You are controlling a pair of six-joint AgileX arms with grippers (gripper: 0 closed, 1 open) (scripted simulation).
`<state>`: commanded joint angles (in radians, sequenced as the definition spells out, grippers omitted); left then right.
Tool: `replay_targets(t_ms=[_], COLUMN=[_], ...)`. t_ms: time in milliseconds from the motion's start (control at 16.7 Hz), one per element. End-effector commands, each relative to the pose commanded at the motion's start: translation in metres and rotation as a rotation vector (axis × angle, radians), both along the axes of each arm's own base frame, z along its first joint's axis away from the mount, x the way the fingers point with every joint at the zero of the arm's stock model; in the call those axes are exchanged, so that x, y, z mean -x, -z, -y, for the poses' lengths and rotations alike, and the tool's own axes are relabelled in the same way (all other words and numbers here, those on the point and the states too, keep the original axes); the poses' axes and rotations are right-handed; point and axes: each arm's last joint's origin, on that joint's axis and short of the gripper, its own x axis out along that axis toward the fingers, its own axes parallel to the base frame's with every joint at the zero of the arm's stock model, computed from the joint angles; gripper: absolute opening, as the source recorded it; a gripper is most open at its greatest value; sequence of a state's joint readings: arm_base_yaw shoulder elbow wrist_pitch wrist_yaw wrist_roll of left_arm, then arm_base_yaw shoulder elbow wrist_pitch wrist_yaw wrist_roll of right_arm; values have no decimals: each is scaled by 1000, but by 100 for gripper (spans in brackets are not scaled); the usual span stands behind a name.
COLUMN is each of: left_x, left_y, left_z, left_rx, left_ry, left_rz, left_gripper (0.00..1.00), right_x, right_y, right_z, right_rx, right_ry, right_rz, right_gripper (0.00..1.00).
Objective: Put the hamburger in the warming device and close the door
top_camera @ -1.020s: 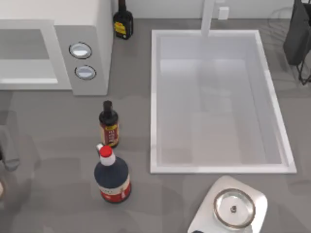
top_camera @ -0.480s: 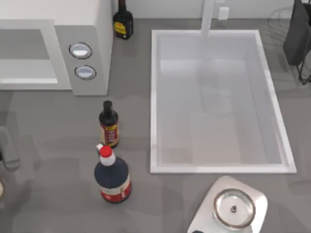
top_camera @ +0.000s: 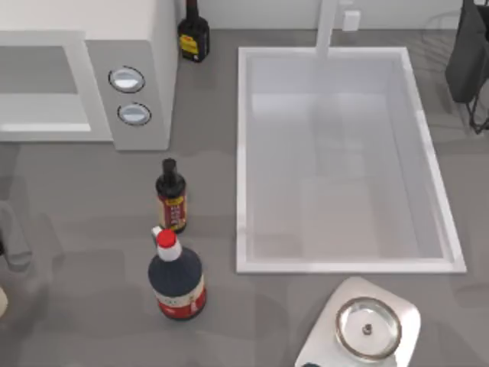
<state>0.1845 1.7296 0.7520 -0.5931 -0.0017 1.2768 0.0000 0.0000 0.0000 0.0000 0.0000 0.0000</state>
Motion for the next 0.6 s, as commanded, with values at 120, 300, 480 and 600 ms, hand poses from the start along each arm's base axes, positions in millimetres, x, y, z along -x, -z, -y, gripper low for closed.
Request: replay_targets(t_ms=[120,300,480,600], left_x=[0,0,0,1], left_y=[0,0,0,-23], left_z=[0,0,0,1], left_rx=[0,0,0,11], left_ry=[0,0,0,-20], left_rz=[0,0,0,6], left_gripper=[0,0,0,0], right_x=[0,0,0,0], right_y=[0,0,0,0], right_z=[0,0,0,0], right_rx=[0,0,0,0], right_ry=[0,0,0,0], right_rz=[0,0,0,0], right_gripper=[100,100,100,100])
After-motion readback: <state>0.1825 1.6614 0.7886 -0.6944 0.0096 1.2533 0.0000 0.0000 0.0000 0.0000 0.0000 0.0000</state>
